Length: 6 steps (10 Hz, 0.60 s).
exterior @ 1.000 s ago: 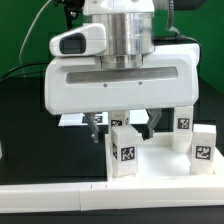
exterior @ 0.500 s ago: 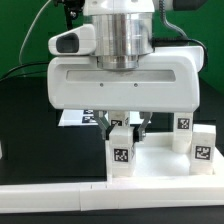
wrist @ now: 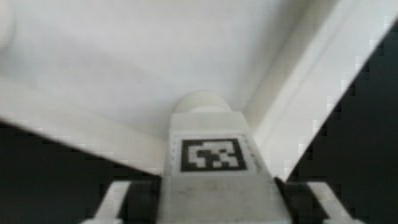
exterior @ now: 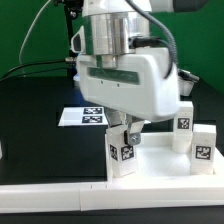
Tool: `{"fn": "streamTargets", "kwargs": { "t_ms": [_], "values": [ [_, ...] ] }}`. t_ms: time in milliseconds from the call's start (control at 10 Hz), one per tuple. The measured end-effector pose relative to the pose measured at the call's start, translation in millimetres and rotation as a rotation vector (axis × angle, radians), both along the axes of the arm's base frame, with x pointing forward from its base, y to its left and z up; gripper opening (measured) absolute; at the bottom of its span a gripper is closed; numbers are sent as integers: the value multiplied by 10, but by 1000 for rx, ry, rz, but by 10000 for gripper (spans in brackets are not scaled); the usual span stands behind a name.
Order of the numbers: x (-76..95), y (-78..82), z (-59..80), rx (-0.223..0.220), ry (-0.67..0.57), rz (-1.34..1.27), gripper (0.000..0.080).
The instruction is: Assemble square table
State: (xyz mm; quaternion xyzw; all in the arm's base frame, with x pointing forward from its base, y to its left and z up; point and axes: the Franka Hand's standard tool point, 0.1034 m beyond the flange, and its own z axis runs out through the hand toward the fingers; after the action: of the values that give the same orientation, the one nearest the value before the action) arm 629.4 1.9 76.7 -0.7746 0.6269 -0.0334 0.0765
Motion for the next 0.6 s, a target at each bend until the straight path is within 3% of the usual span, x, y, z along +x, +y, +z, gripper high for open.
{"fn": "streamTargets", "kwargs": {
  "t_ms": [300,500,600],
  "values": [
    [6,-3,-3,33,18,-172,284],
    [-2,-5,-9,17,11,-71,294],
    [-15,-9,-20,-1,4,51,475]
  ]
}}
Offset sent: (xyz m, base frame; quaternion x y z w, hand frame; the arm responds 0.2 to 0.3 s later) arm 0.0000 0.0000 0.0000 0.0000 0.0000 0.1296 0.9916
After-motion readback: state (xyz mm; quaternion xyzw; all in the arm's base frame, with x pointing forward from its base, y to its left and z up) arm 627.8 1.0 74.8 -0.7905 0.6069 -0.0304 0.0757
